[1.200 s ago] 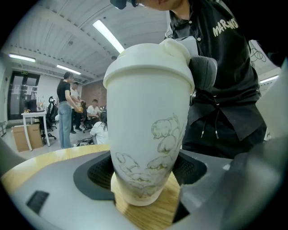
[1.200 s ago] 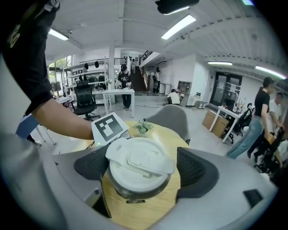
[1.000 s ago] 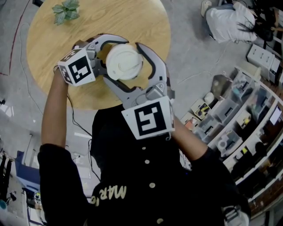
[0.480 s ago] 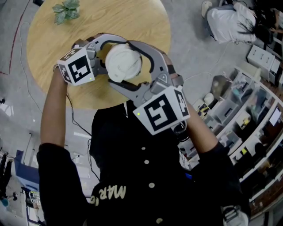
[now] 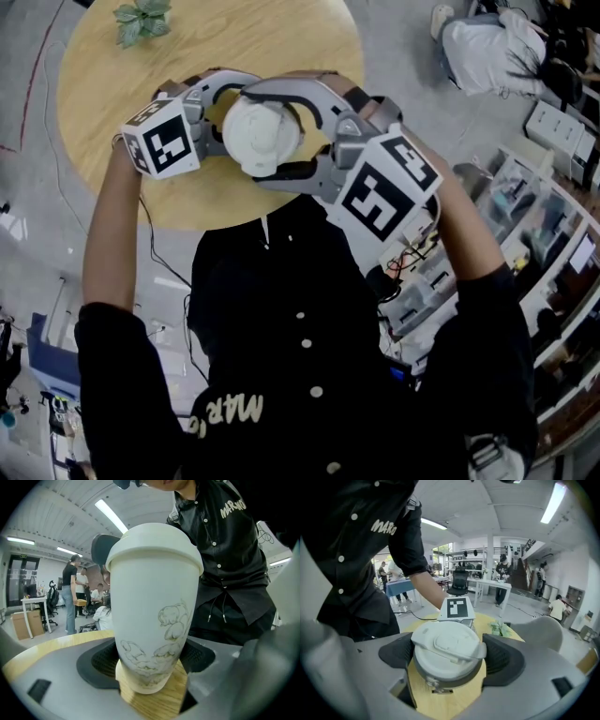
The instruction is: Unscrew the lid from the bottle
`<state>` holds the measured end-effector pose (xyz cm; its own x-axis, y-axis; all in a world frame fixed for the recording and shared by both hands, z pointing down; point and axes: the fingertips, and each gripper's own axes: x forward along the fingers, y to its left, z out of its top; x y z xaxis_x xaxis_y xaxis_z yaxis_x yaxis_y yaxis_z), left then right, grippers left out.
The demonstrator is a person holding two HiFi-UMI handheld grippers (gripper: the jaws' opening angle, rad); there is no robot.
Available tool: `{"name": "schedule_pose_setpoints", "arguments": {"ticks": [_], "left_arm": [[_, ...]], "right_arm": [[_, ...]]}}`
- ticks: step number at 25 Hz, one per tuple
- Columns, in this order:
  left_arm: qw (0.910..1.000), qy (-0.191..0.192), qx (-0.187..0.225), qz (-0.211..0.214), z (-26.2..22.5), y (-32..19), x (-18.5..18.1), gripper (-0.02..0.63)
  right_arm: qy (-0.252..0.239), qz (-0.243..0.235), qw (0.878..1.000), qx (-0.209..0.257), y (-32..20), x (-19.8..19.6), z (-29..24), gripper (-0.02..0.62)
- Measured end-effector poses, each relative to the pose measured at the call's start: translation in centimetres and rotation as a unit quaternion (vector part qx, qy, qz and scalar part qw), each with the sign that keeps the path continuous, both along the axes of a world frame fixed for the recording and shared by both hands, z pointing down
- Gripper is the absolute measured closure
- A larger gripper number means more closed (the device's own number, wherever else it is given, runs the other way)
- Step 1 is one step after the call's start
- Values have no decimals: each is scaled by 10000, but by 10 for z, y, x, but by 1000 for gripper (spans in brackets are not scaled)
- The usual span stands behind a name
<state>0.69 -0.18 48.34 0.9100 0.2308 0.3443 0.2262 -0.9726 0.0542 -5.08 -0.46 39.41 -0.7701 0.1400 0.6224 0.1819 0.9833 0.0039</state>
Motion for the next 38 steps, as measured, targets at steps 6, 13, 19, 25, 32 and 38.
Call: {"name": "schedule_pose_setpoints", "arguments": {"ticks": [6, 13, 19, 25, 32, 38], "left_arm": [[10000, -17, -2, -27, -1, 2, 2, 229], [10000, -52, -12, -53, 0, 1, 1, 228], [9999, -87, 6, -64, 2, 1, -1, 228], [9999, -86, 25, -99, 1, 1, 0, 228], [9999, -63, -3, -153, 3, 0, -2, 228], [9998, -63, 19, -163, 0, 1, 0, 227]], "right_arm": [[-349, -1264, 9913, -57, 10, 4, -4, 144], [-223, -916, 9955, 115, 4, 4, -2, 133], [-427, 673, 9968, -29, -9, 7, -25, 117], [-642, 3025, 9506, -253, -13, 5, -38, 117], [-322, 4794, 8770, -74, -21, 9, -18, 120], [-139, 5510, 8341, 202, -26, 13, -10, 117]]}}
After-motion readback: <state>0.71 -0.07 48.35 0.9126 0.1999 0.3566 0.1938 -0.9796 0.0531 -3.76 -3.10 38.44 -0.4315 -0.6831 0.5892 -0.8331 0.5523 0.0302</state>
